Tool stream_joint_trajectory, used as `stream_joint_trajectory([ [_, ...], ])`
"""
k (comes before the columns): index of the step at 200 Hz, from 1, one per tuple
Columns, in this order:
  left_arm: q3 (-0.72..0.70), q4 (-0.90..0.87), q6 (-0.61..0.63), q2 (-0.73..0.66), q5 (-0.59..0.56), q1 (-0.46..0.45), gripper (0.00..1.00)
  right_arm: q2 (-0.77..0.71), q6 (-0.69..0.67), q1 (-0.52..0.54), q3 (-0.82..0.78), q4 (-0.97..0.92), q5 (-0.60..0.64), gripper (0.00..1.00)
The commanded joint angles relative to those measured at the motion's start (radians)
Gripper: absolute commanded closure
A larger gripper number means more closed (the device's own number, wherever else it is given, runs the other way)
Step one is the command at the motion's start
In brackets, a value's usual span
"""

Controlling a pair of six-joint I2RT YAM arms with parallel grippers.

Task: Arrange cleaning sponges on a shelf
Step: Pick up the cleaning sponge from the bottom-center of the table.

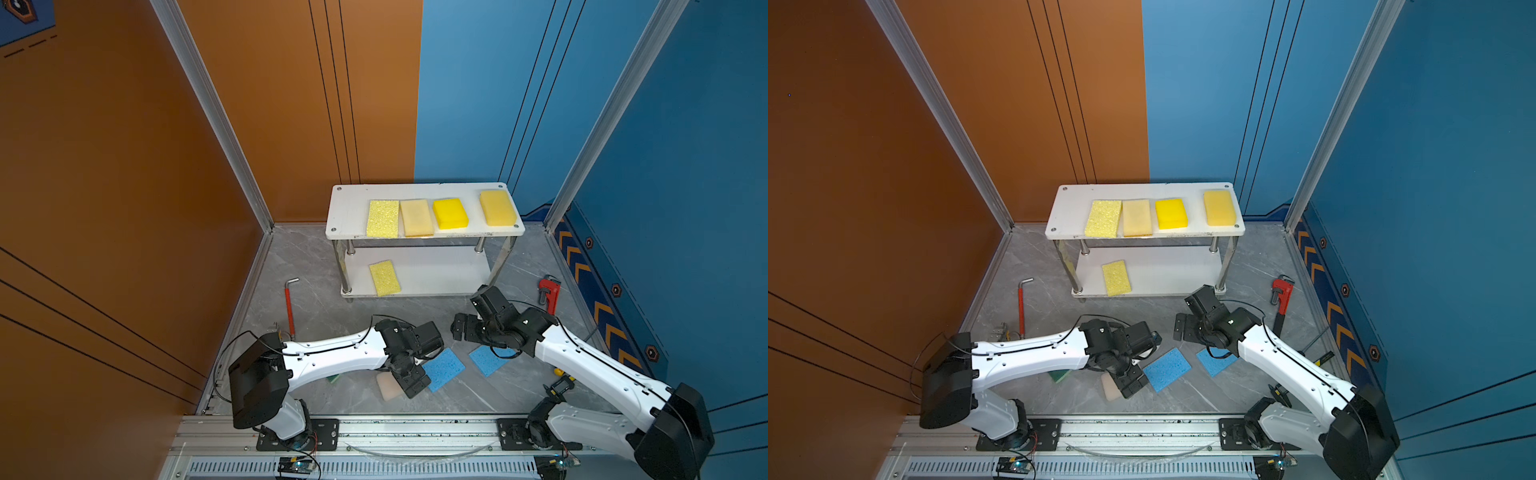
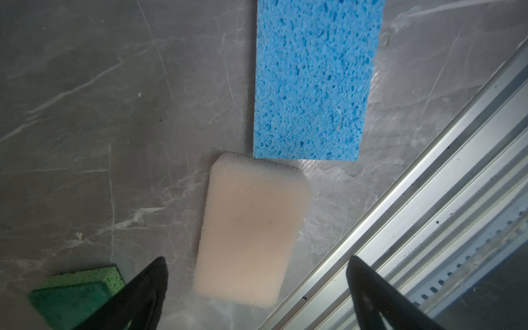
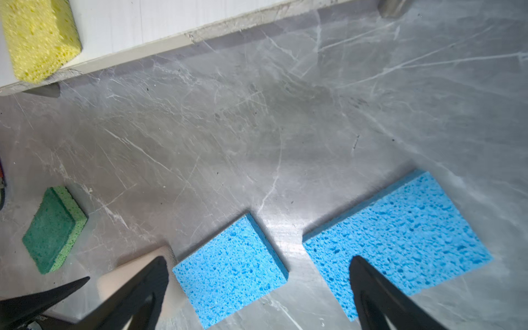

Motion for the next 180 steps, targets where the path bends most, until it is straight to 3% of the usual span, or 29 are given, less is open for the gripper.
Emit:
stream_joint_trajectory([
  [1, -0.007, -0.014, 0.053, 0.028, 0.008, -0.008, 0.02, -0.045, 0.030, -0.010, -0.031, -0.043, 0.019, 0.00],
  [143, -0.130, 0.033, 0.029, 0.162, 0.051, 0.015, 0.00, -0.077, 0.006, -0.037, -0.022, -0.036, 0.013, 0.00],
  [180, -0.128, 0.033, 0.024, 0.157, 0.044, 0.028, 0.04, -0.071, 0.003, -0.036, -0.017, -0.030, 0.010, 0.00],
])
